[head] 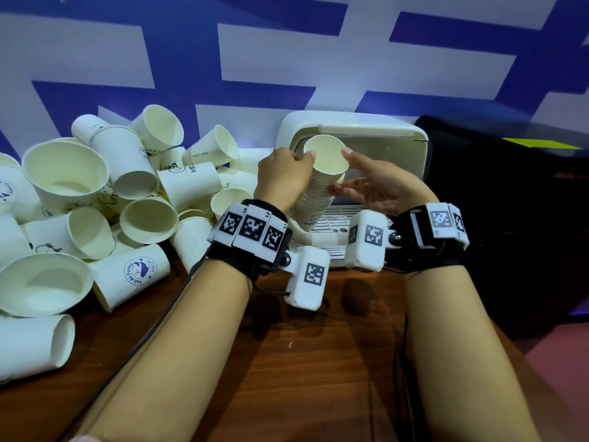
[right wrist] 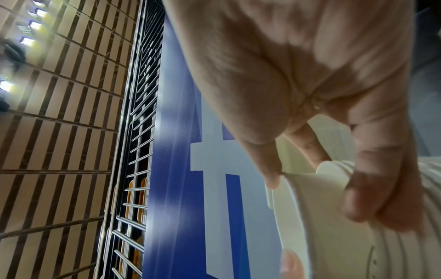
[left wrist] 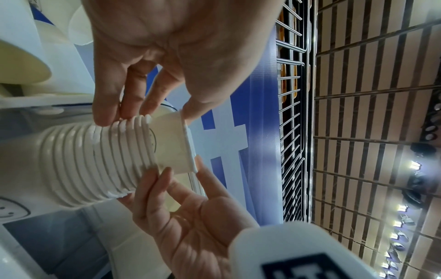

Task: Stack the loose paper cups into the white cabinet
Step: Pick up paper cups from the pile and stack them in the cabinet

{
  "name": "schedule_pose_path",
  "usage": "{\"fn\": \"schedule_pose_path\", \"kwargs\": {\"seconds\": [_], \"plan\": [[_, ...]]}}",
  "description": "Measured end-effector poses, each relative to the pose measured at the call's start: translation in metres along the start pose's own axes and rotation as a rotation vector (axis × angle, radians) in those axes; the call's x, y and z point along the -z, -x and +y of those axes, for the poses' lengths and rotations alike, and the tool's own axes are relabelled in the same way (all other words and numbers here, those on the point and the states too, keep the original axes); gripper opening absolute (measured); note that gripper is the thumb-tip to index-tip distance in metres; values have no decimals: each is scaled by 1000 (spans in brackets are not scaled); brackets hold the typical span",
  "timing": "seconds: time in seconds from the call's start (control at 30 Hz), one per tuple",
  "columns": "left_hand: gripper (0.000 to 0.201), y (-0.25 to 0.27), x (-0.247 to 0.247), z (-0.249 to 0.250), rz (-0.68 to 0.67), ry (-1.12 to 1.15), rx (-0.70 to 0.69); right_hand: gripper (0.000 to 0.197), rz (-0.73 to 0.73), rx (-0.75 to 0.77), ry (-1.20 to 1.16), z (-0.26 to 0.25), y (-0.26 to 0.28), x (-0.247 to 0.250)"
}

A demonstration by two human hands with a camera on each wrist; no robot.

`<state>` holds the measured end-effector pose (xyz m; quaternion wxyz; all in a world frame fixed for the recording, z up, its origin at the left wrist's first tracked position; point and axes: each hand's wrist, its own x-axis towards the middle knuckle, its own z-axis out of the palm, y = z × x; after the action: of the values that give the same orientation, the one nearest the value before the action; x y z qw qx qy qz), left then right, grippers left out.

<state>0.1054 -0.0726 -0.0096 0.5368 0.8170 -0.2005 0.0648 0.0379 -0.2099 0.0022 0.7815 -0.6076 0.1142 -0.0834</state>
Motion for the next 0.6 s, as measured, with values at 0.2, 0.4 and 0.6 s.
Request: {"fn": "schedule_pose_path", "kwargs": {"seconds": [0.2,0.4,0.6], "plan": [[22,-4,-6,-8,-4,137,45,20,33,3,55,7,-9,6],[22,-11,-8,-18,14,188,22,14,54,43,52,12,-18,12],[21,-13,-11,-23,57,126,-32,6,79,28,46,15,-22,8]]}}
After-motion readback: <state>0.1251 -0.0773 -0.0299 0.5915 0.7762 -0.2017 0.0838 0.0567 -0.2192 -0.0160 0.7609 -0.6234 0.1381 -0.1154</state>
